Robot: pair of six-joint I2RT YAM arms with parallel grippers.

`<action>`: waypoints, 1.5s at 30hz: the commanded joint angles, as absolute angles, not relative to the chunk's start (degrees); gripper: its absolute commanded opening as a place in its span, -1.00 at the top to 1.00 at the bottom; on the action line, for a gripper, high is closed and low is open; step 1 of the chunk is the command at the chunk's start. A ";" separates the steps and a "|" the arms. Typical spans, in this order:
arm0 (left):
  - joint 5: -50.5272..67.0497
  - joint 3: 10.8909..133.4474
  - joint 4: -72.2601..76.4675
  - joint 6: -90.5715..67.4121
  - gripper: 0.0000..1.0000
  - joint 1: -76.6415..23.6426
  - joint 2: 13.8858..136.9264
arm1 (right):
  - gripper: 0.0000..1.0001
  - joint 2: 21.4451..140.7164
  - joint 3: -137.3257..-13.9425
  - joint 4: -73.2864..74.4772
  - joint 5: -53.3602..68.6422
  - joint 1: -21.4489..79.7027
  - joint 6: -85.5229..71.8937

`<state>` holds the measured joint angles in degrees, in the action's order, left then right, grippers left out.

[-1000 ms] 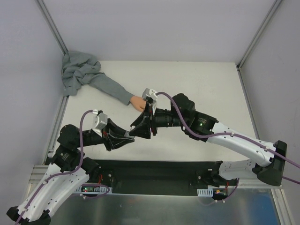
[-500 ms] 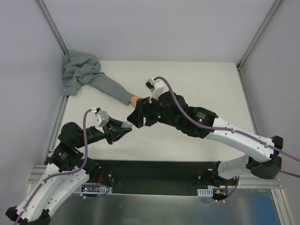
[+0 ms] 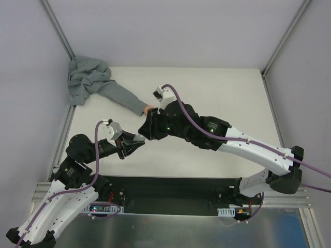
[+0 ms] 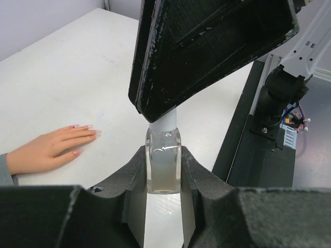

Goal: Paint the nails

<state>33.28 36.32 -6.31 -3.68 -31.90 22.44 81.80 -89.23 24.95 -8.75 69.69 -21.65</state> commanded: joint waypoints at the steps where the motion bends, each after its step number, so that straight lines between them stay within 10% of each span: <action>1: 32.43 38.67 -2.72 -3.69 1.00 -32.26 22.50 | 0.35 79.72 -88.34 22.68 -5.37 69.35 -23.29; 7: 34.79 39.99 -3.08 -8.33 1.00 -32.26 24.43 | 0.99 76.21 -83.15 20.22 1.46 66.46 -22.42; 16: 66.43 35.34 14.74 -23.34 1.00 -32.26 28.74 | 1.00 70.48 -69.69 0.79 50.84 59.51 5.72; 24: 67.15 35.85 14.43 -21.29 1.00 -32.26 30.41 | 1.00 71.28 -68.29 0.26 50.02 58.89 4.41; 31: 51.63 36.91 4.93 -9.85 1.00 -32.26 28.39 | -0.17 68.30 -70.05 5.61 16.77 61.08 -13.41; 37: 46.76 37.35 2.46 -5.89 1.00 -32.26 28.65 | -0.49 69.52 -77.16 15.19 0.81 67.93 -13.19; 45: 46.41 37.35 1.41 -4.83 1.00 -32.26 27.60 | -0.29 71.63 -80.86 22.06 -3.17 68.82 -16.26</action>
